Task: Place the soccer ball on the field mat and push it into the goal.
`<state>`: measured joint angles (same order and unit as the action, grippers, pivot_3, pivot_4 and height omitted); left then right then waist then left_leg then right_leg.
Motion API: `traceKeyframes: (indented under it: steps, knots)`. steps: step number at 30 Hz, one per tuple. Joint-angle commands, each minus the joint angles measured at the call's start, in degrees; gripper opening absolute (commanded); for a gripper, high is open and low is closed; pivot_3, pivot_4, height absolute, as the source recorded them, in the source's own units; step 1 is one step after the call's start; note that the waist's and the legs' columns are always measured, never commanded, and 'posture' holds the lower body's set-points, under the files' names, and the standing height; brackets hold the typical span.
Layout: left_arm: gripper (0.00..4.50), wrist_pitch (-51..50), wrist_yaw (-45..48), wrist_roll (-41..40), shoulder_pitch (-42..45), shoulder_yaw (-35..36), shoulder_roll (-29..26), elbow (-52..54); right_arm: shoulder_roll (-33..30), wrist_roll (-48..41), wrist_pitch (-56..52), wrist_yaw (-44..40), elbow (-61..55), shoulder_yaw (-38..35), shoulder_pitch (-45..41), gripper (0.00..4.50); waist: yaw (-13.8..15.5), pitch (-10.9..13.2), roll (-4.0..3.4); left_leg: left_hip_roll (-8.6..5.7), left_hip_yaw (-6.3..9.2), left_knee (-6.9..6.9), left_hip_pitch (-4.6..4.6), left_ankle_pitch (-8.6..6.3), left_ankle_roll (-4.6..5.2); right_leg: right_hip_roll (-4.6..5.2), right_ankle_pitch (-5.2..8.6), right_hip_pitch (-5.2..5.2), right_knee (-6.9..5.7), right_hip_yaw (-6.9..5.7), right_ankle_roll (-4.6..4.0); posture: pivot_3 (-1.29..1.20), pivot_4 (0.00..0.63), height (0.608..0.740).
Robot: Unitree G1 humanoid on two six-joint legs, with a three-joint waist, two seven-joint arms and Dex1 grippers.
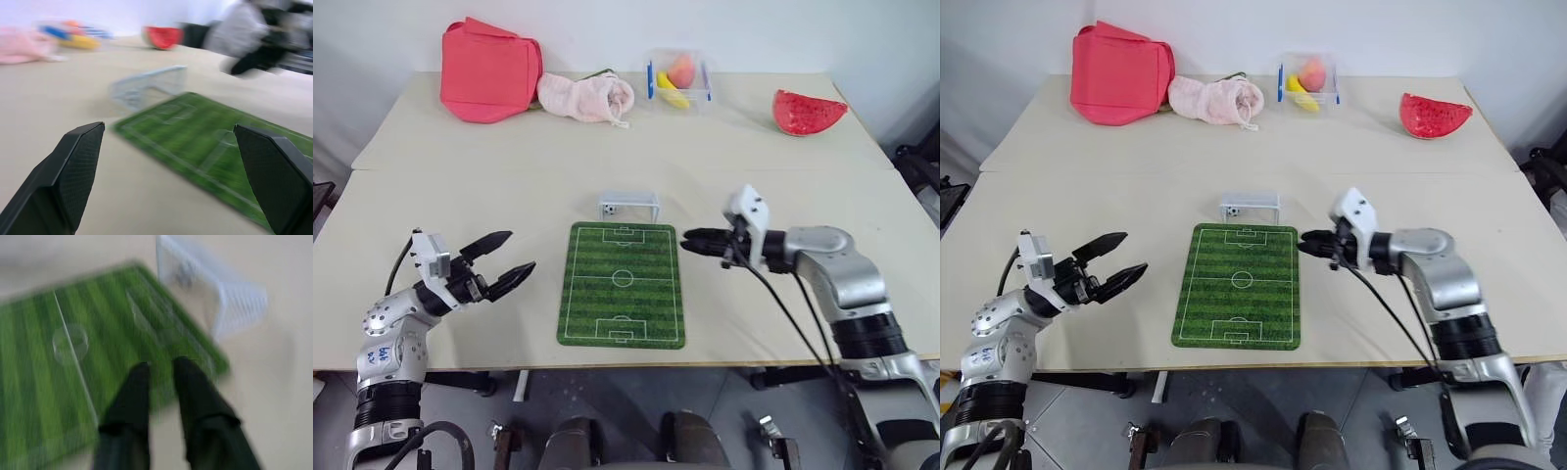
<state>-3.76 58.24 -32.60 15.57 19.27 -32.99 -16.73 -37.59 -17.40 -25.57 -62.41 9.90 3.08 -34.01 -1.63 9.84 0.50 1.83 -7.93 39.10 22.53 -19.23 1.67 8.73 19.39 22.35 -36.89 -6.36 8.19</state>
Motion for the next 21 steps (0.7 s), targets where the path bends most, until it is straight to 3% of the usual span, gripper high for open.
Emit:
traceKeyframes:
  steps: [1,8,15,21]
  knots:
    - [4.5,-3.77,-3.85,-0.74,-0.31,1.68,-0.64,1.88,-2.03,-2.57,4.22,-4.4,2.23,-4.04,0.59,2.29,-0.23,0.0,0.0,0.02,-0.04,0.0,-0.01,0.0,0.0,-0.01,0.0,0.01,0.01,0.0,0.0,0.0,0.15,0.74]
    - [4.5,-5.18,-0.34,-2.73,-5.74,3.39,-2.04,6.07,-3.94,-5.45,10.8,-9.63,6.74,-9.46,5.61,4.43,-0.12,0.01,0.01,0.11,-0.17,-0.01,-0.08,0.0,-0.01,-0.05,0.0,0.01,0.02,0.01,0.0,0.0,0.15,0.74]
    - [4.5,-6.68,0.65,-3.71,-6.6,6.4,-4.46,4.73,-6.2,-3.87,14.9,-11.91,10.36,-9.84,8.67,4.43,0.11,0.01,0.01,0.27,-0.19,0.04,-0.08,0.0,-0.01,0.01,0.0,-0.02,0.03,0.05,0.0,0.0,0.15,0.74]
    - [4.5,-8.2,-1.14,-2.77,-7.18,6.61,-4.86,5.84,-5.47,-4.29,14.85,-8.24,9.46,-11.31,9.01,4.43,0.02,0.01,0.01,0.33,-0.21,0.04,-0.1,0.0,-0.01,-0.03,0.0,-0.01,0.02,0.05,0.0,0.0,0.15,0.74]
